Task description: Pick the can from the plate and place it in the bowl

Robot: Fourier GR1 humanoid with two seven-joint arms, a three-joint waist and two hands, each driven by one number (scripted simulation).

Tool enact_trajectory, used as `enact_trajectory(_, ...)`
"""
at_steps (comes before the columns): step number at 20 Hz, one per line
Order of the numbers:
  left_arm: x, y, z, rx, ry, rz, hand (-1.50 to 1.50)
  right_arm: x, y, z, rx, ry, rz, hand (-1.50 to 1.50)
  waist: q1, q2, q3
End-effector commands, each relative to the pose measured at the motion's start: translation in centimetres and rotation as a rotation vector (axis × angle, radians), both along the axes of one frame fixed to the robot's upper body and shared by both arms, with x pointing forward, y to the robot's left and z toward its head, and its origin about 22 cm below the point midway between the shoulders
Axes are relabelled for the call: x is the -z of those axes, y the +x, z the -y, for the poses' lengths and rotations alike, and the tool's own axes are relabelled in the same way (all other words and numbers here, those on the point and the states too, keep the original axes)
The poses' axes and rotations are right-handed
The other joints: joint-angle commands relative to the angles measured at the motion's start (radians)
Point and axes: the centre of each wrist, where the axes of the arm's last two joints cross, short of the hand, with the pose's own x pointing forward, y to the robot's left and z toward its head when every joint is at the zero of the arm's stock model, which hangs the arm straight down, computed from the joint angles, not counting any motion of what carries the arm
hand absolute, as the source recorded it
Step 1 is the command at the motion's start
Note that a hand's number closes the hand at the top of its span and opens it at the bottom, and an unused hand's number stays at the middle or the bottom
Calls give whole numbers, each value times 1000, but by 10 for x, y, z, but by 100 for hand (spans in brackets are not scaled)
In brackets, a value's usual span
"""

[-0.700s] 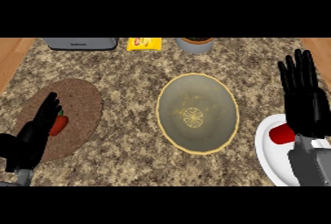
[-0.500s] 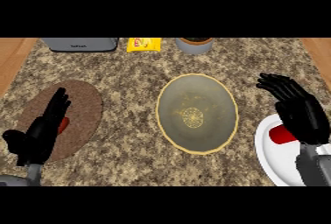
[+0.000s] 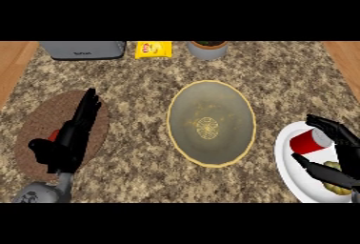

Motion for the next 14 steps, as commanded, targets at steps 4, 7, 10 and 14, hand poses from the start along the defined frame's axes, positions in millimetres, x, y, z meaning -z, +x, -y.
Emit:
enact_trajectory(4, -11, 2, 10, 21, -20, 3, 0, -15, -34, 52, 61, -13, 186, -150, 23, -1, -1)
enact_trajectory(7, 10, 6, 20, 31, -8, -24, 0, -69, -43, 48, 95, -120, 146, -150, 8, -2, -3)
enact_trajectory(10, 6, 10, 29, 32, -21, -2, 0, -96, -35, 45, 181, -202, 71, -150, 16, -2, -3)
enact_trajectory(14, -15, 15, 29, 23, -9, 7, 0, -111, -42, 61, 133, -244, -45, -150, 21, -2, -2)
